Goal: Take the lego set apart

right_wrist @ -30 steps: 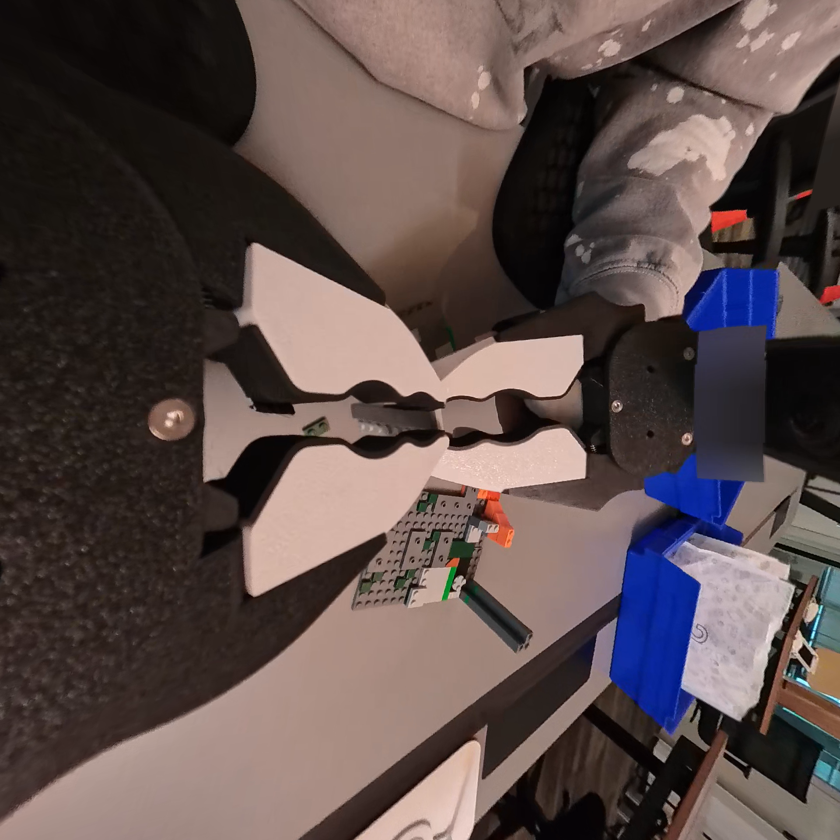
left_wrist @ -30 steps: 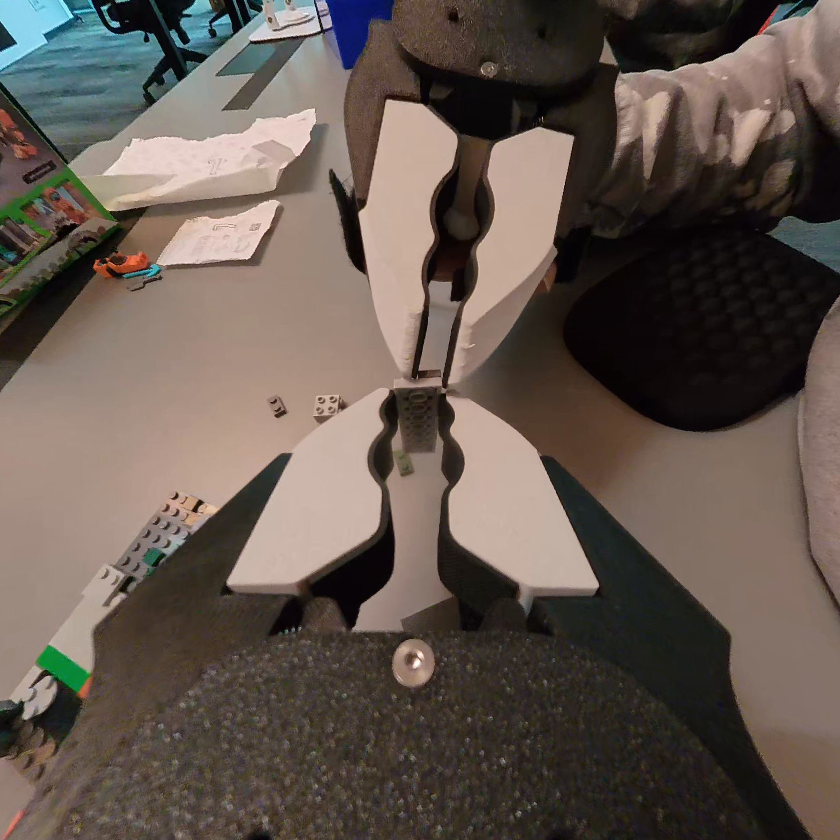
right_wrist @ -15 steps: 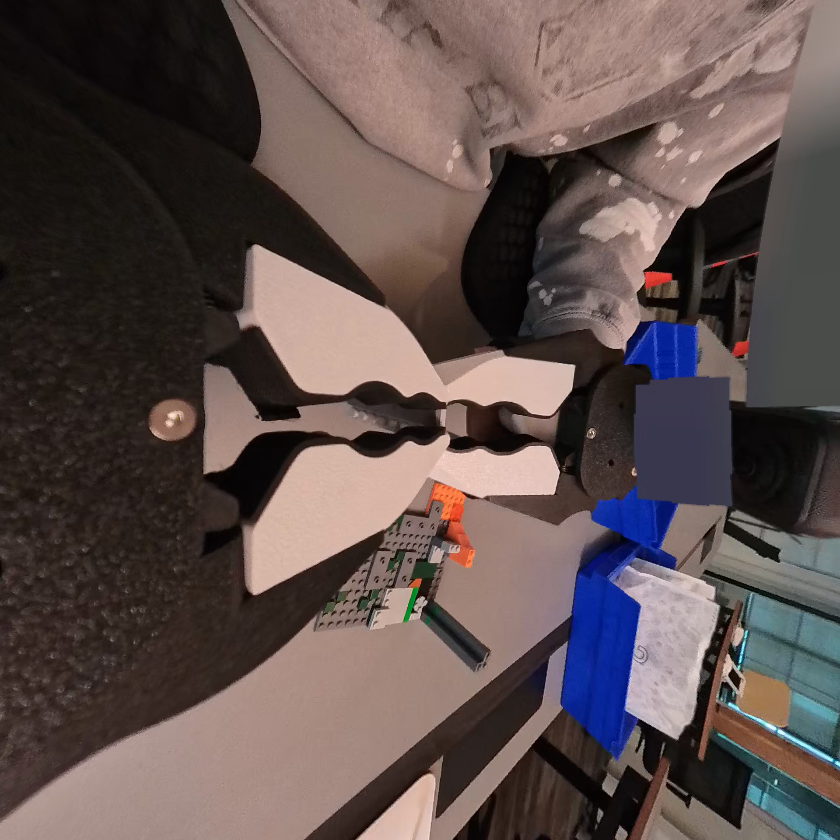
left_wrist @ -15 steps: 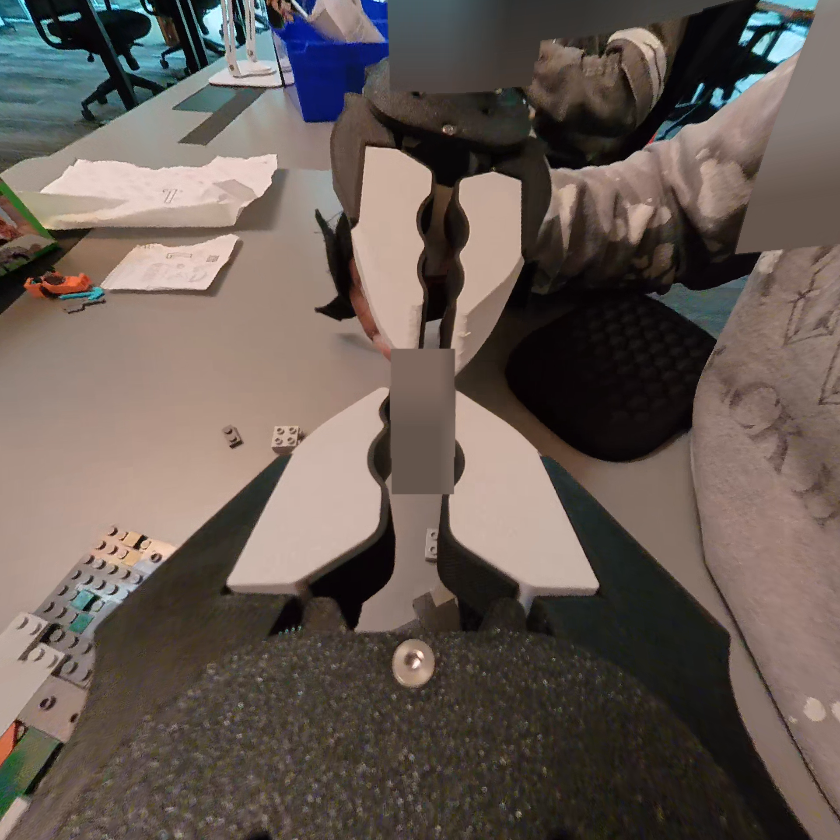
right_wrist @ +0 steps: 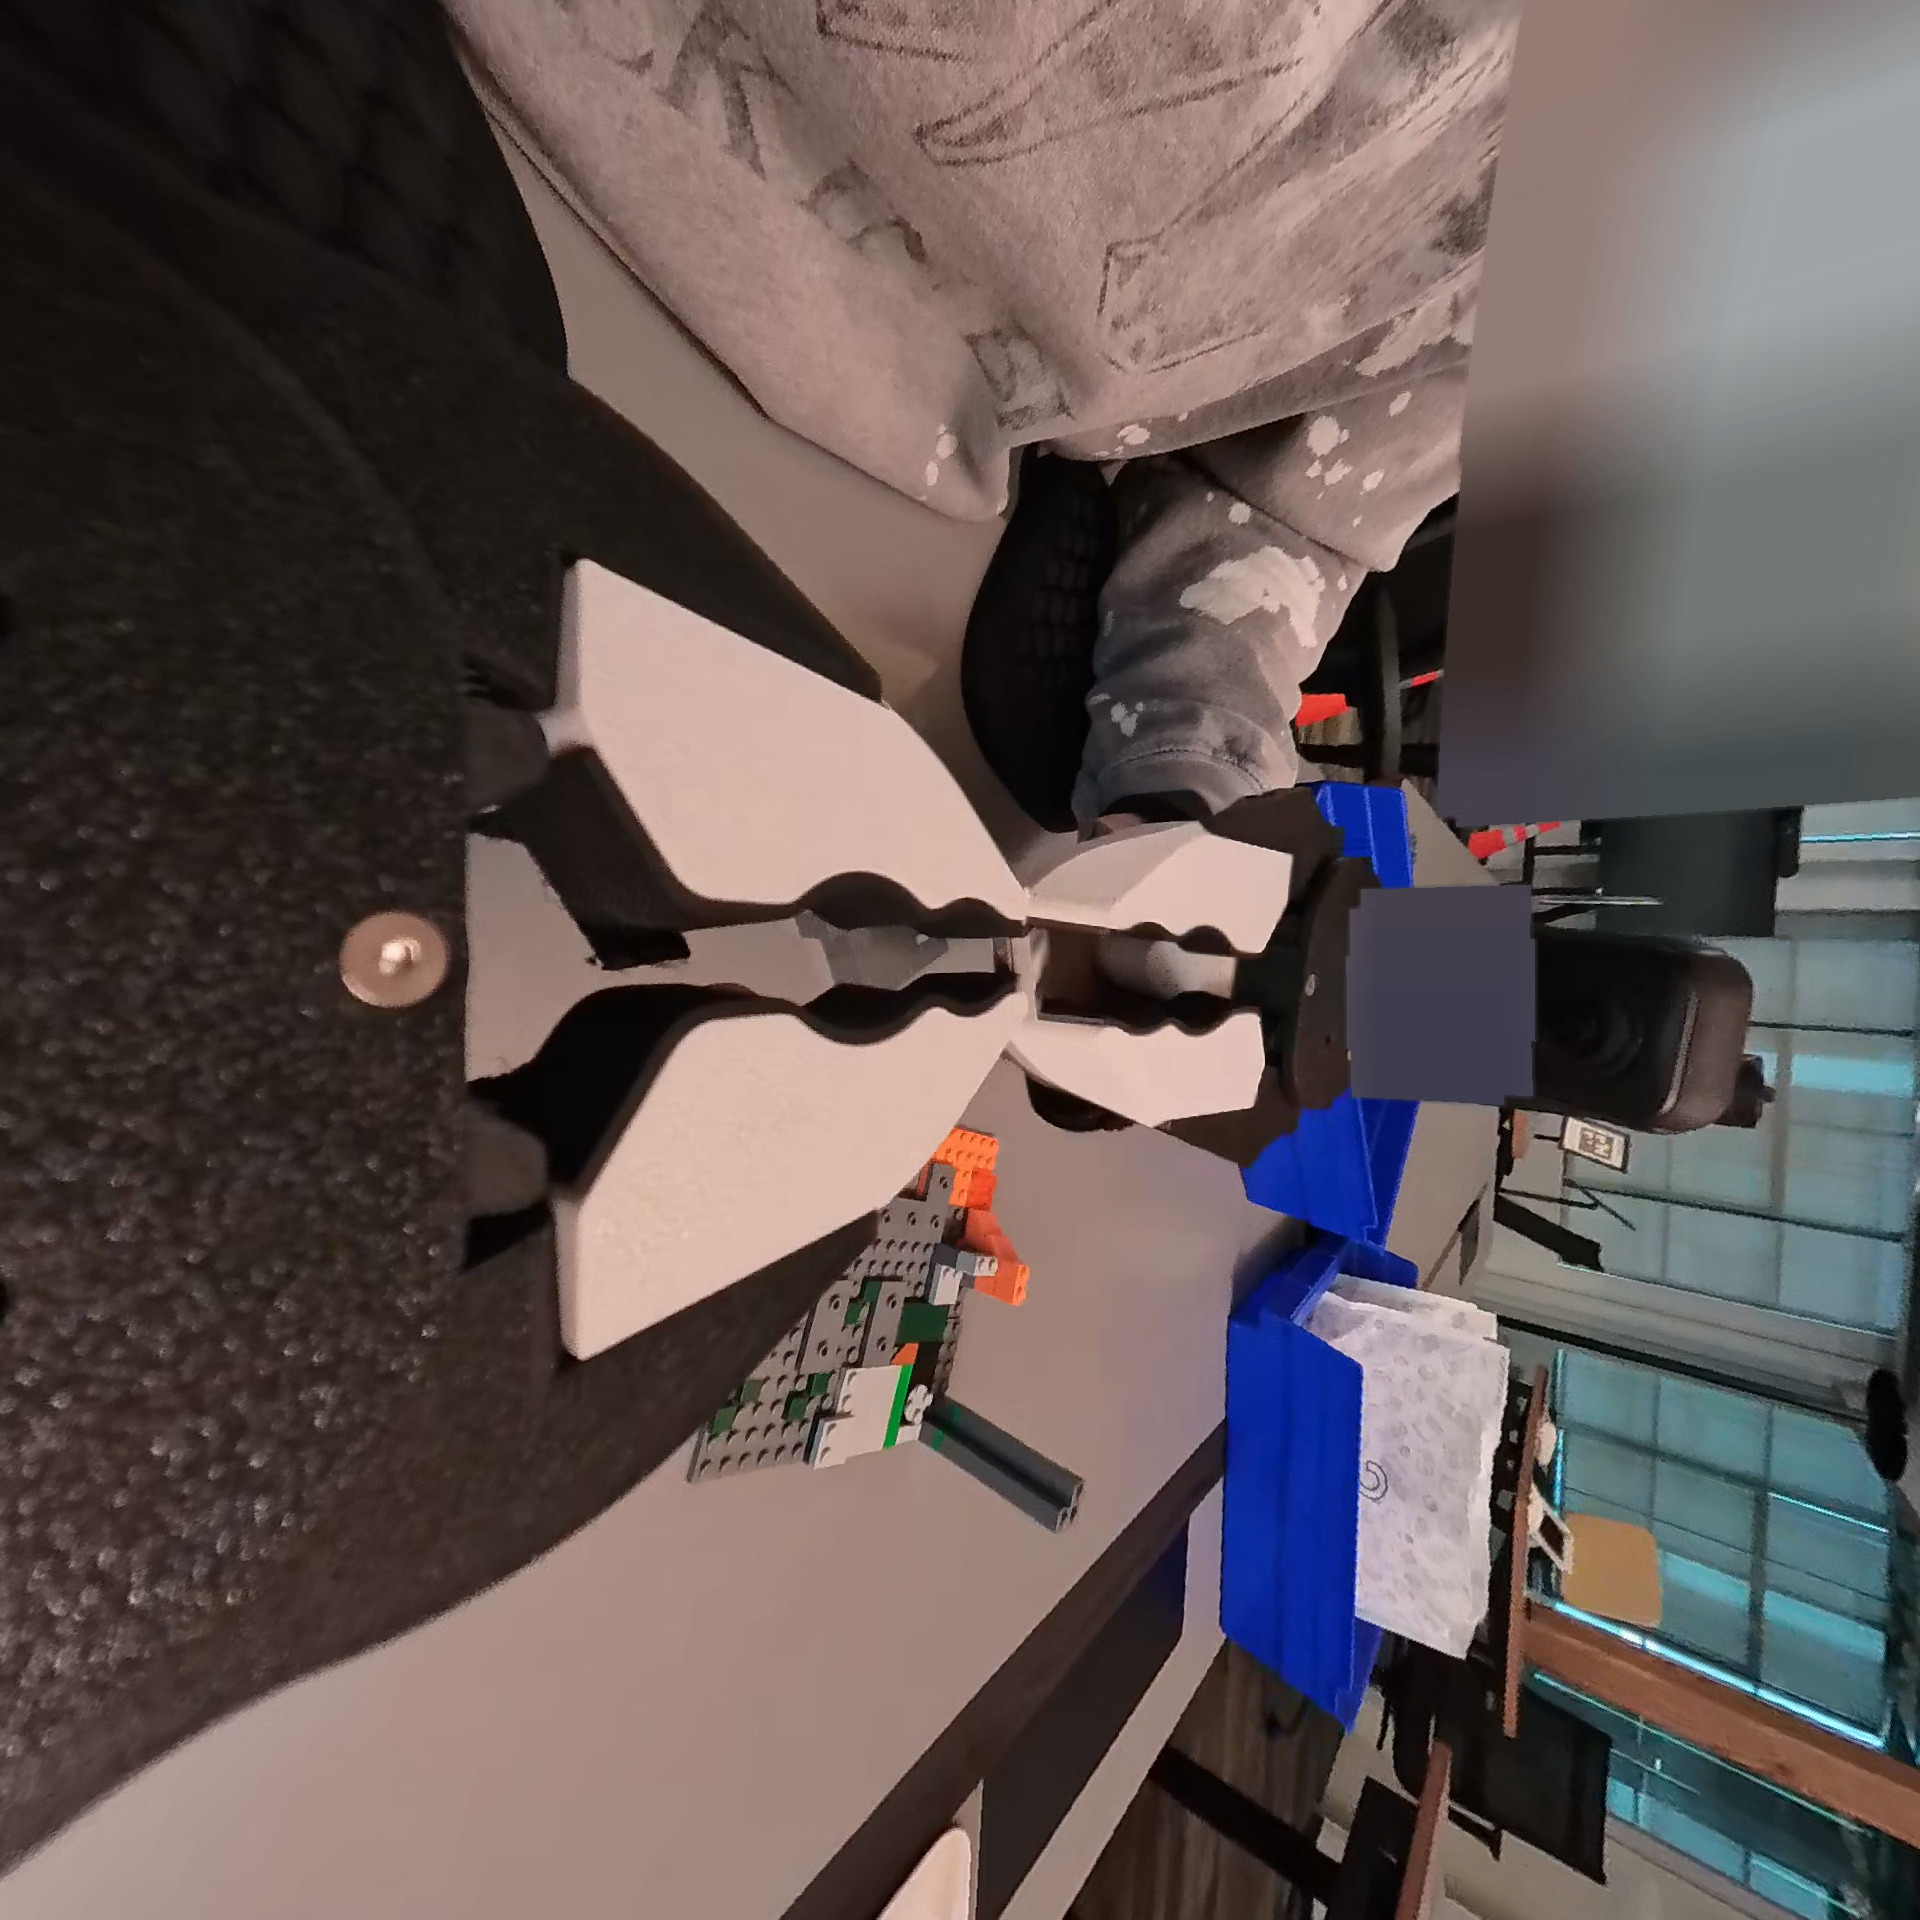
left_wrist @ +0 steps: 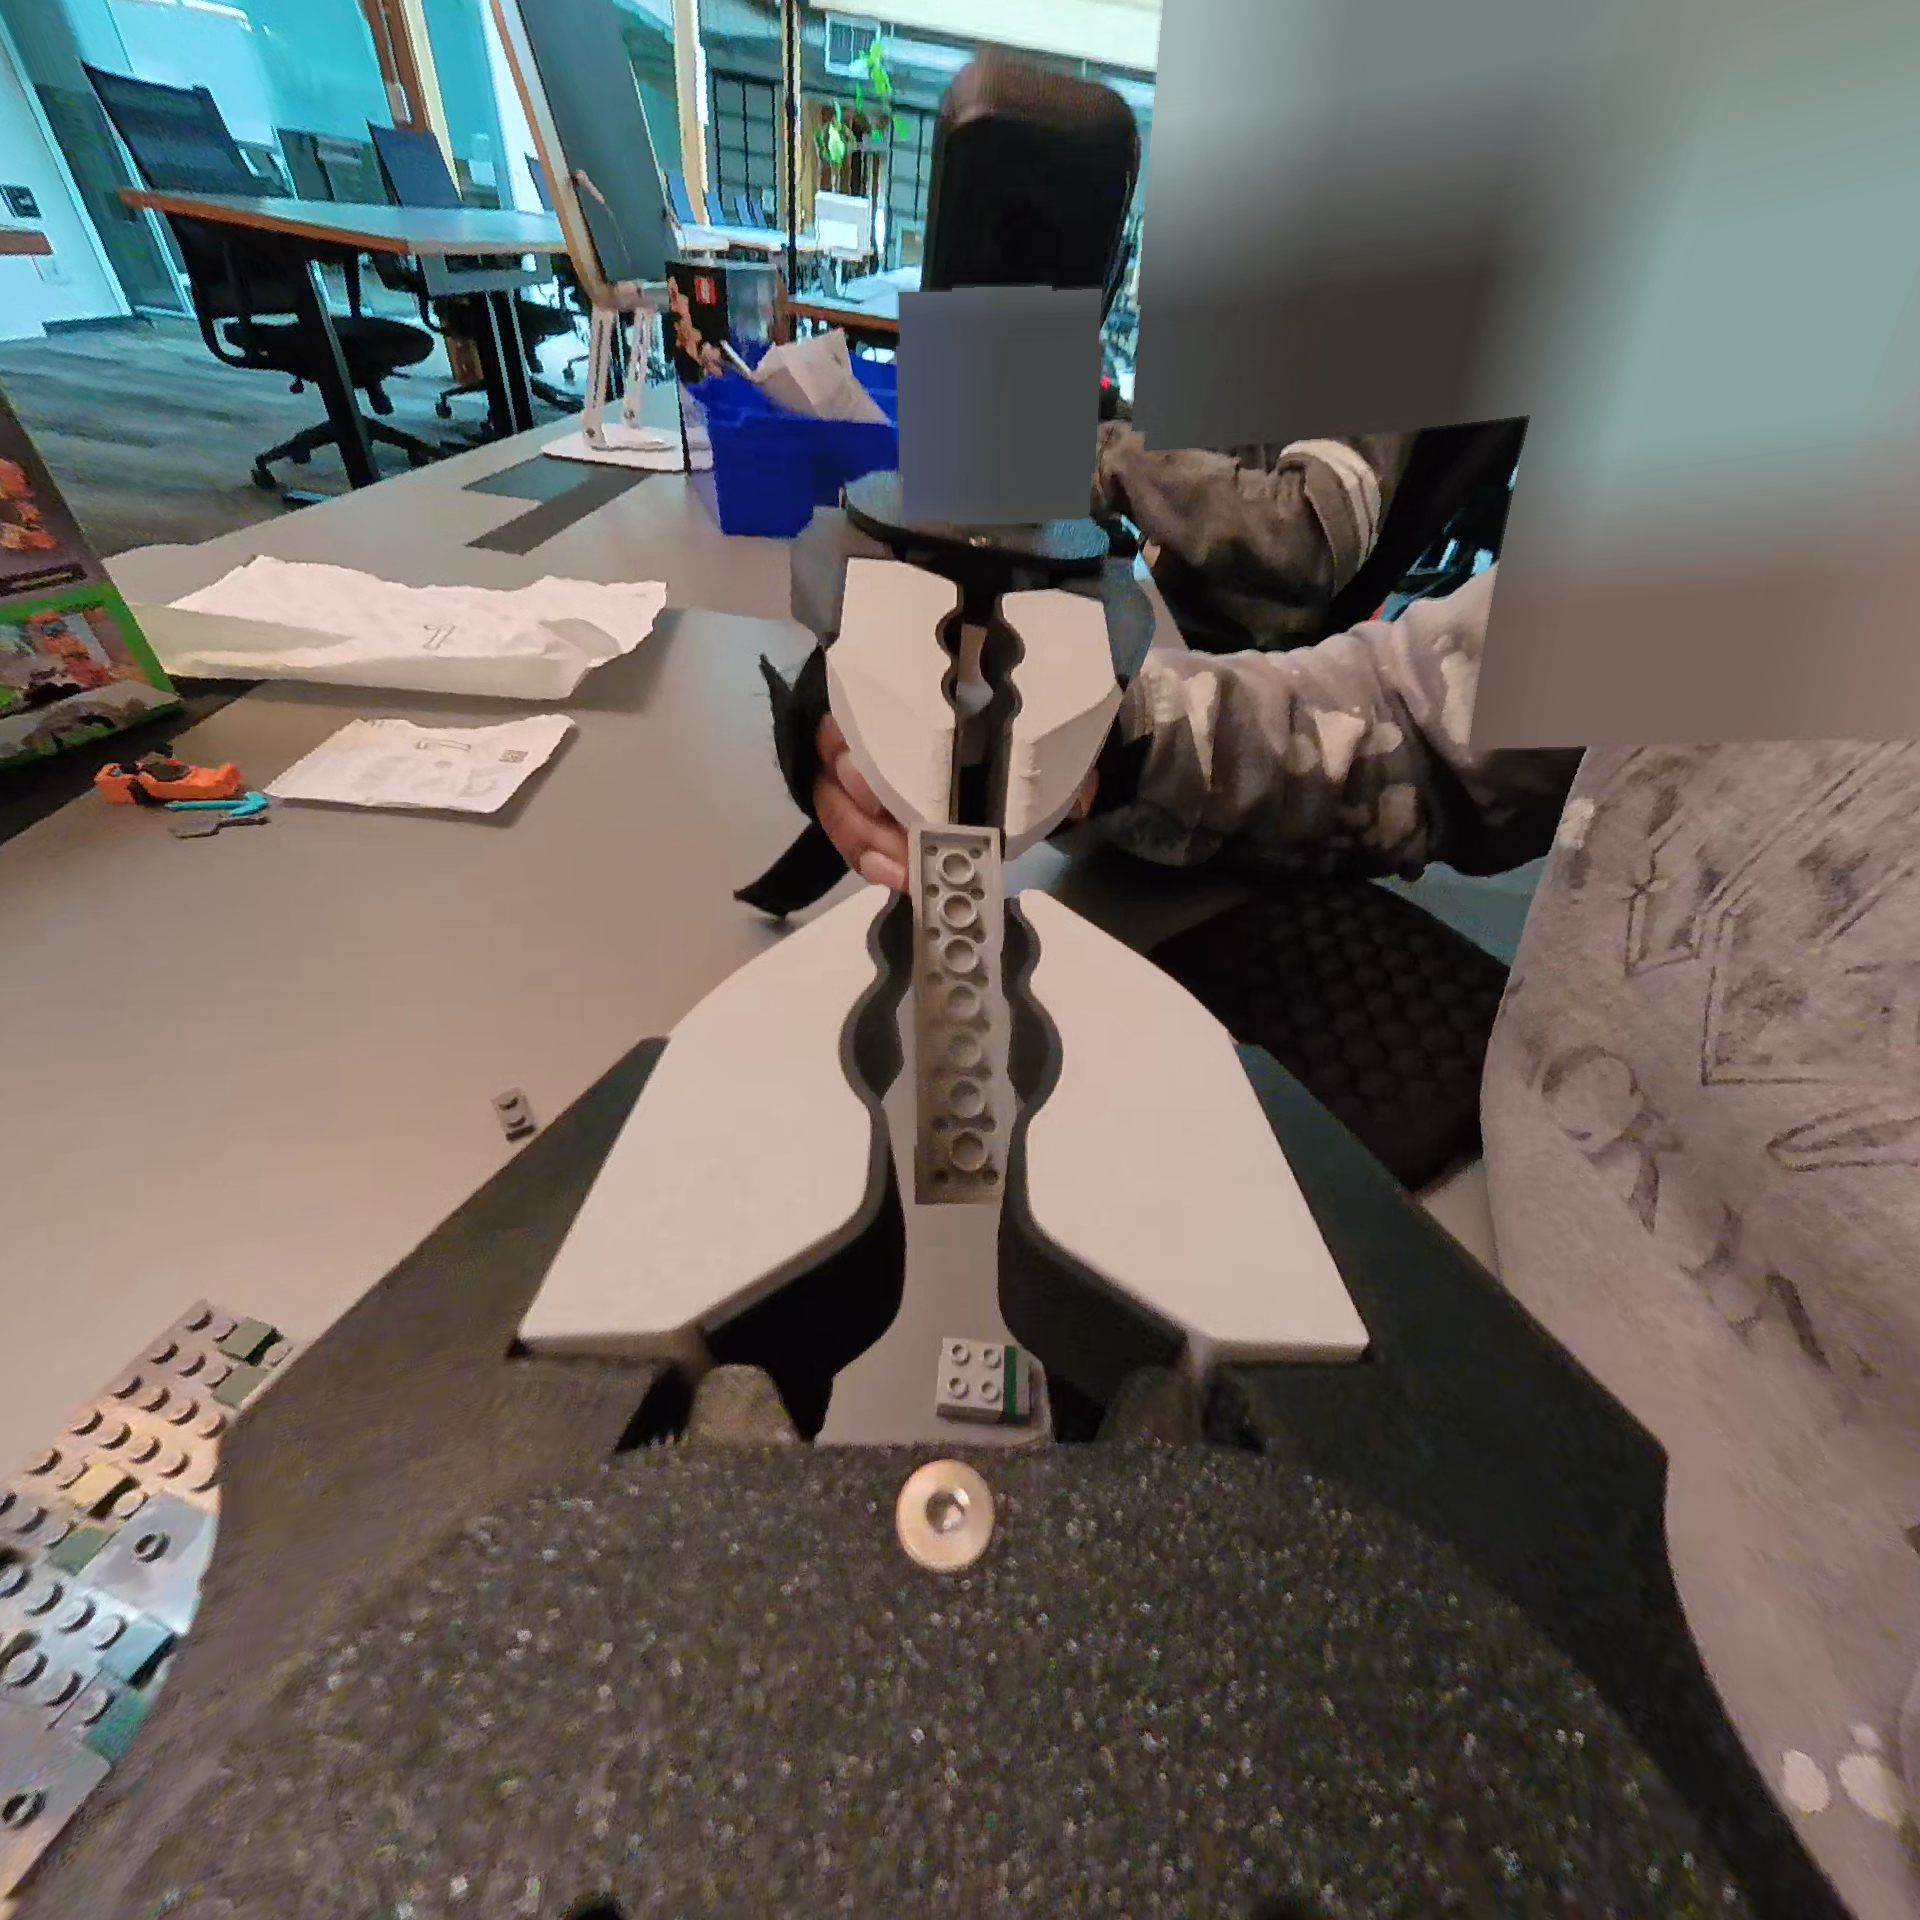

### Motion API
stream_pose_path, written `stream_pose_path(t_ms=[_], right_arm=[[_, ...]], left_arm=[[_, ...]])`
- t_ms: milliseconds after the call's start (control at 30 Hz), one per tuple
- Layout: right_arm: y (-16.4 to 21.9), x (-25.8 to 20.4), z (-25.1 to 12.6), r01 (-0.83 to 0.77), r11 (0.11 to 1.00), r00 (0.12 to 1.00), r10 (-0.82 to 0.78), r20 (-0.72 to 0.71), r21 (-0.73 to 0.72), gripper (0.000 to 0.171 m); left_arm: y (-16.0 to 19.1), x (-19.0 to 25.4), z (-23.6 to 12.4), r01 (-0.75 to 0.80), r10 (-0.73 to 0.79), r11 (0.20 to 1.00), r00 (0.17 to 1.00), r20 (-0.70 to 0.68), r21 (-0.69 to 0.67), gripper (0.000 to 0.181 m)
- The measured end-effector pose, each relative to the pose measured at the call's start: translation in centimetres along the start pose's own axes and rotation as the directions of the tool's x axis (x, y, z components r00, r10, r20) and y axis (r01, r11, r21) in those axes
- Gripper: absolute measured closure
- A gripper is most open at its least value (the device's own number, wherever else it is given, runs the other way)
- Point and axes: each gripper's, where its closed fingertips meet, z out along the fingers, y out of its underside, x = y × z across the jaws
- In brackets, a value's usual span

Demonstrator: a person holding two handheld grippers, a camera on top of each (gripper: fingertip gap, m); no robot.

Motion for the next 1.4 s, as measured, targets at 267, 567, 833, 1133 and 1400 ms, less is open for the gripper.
stream_pose_path(t_ms=[267,567,833,1133,1400], right_arm=[[0.9,0.3,-0.3,-0.015,1.0,1.0,0.015,0.0,-0.006,0.165],[1.3,1.0,1.0,0.011,0.999,0.997,-0.014,-0.082,-0.037,0.166],[-2.3,0.4,2.0,0.063,0.997,0.984,-0.056,-0.17,0.037,0.154],[-2.1,0.8,1.9,0.097,0.995,0.966,-0.1,-0.239,-0.024,0.162],[-1.9,0.3,2.0,0.153,0.984,0.964,-0.169,-0.203,-0.089,0.162]], left_arm=[[0.0,-0.4,-0.1,0.027,-0.027,0.999,1.0,0.01,0.032,0.165],[-2.2,-1.1,-2.1,0.072,-0.071,0.981,0.997,-0.013,0.18,0.165],[-2.6,0.2,-1.9,0.216,-0.163,0.94,0.965,-0.207,0.264,0.165],[-2.3,-0.2,-1.6,0.168,-0.136,0.956,0.98,-0.146,0.24,0.165],[-1.1,0.2,-0.7,0.089,-0.074,0.985,0.992,-0.102,0.151,0.165]])
